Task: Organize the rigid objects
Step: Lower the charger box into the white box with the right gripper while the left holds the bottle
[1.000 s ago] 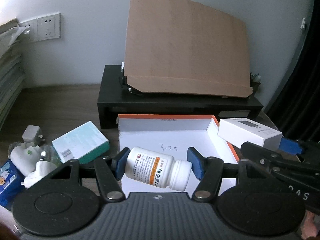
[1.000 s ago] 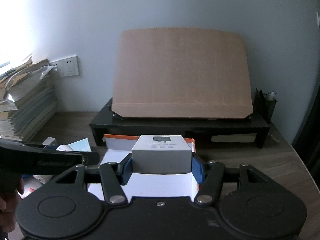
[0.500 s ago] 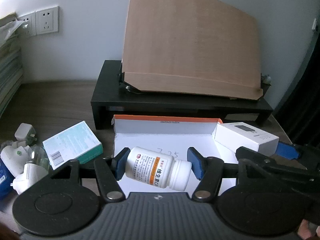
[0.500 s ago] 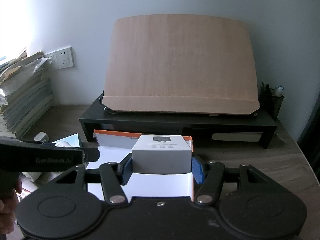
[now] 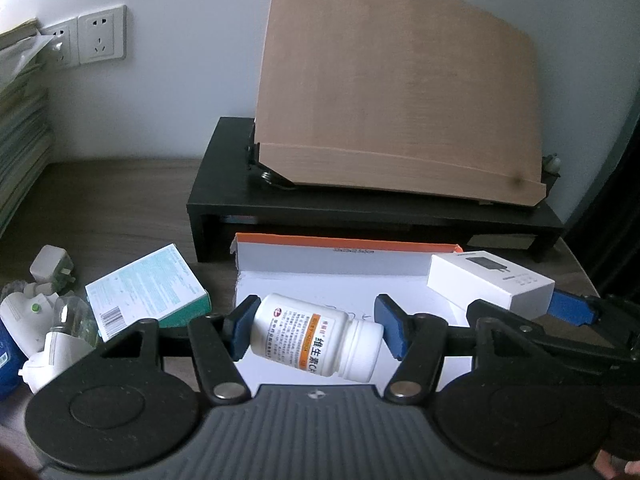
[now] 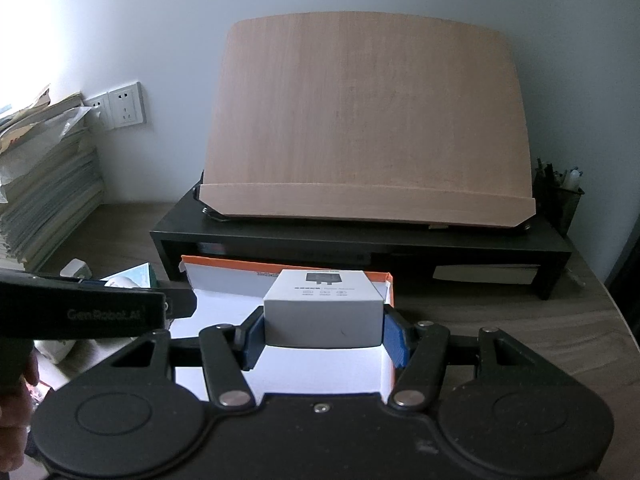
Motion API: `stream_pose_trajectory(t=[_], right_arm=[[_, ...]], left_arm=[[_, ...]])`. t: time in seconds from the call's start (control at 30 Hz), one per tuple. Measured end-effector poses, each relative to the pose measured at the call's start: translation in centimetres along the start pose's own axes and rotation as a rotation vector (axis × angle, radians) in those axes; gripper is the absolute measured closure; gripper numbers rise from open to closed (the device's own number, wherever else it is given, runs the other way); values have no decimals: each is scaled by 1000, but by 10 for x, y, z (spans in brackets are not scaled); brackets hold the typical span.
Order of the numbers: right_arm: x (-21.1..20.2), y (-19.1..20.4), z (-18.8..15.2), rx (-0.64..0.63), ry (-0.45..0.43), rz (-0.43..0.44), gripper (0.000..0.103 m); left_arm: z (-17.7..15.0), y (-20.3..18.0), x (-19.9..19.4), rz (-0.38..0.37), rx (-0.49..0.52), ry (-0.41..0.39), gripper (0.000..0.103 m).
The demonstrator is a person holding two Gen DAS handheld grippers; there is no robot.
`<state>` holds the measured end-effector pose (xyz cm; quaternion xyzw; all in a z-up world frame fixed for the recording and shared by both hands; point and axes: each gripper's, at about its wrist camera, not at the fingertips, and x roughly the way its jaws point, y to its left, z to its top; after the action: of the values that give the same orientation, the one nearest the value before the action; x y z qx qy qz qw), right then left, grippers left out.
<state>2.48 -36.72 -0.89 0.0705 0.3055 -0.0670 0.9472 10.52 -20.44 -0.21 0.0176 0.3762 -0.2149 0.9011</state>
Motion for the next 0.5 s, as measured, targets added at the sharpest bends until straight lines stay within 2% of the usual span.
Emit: stream_pose_trajectory(t=[0.5], right_arm=[[11, -4, 2, 4, 15, 1, 32]], left_arm=[[0, -3, 7, 16, -5, 1, 40]])
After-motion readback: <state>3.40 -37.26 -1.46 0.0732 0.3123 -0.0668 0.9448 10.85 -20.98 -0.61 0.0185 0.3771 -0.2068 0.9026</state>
